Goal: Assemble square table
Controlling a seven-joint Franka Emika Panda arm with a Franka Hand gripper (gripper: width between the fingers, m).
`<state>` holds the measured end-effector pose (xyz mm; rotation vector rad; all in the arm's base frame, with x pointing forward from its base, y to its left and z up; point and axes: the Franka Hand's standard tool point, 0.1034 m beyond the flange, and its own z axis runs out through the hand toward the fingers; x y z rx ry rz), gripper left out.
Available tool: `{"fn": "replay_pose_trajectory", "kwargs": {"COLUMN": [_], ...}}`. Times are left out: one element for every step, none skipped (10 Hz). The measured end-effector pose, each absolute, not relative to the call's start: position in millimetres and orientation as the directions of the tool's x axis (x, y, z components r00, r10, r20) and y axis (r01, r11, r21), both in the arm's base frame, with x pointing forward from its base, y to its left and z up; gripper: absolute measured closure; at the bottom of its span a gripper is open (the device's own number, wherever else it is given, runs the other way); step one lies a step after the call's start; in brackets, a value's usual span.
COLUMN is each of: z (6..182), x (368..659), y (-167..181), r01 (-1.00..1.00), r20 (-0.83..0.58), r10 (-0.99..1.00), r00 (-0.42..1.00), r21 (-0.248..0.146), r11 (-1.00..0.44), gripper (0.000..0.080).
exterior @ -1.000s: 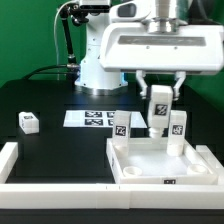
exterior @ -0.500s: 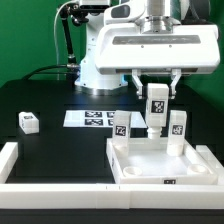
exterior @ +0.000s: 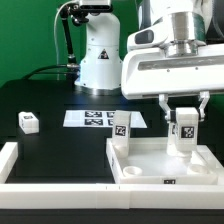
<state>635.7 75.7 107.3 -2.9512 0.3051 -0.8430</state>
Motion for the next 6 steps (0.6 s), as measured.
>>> {"fn": "replay_pose_trajectory", "kwargs": {"z": [101.1,97.7,96.1,95.9,96.0,96.0], "x": [632,629,627,626,626,626], "y": [79,85,91,95,103,107], "r01": [-0.170,-0.165,-0.158,-0.153,-0.155,-0.148], "r20": [0.493,0.472,0.460,0.457,0.440,0.436], "r10": [-0.199,-0.194,-0.186,-0.182,-0.186,-0.178], "r00": [0.847,0.860,0.868,0.871,0.878,0.882], "r21": [-0.103,-0.101,-0.100,-0.100,-0.106,-0.102], "r11": [-0.980,-0.981,-0.982,-0.983,-0.982,-0.984], "gripper": [0.0509,0.0509,0.0509,0.0509,0.0509,0.0509]}}
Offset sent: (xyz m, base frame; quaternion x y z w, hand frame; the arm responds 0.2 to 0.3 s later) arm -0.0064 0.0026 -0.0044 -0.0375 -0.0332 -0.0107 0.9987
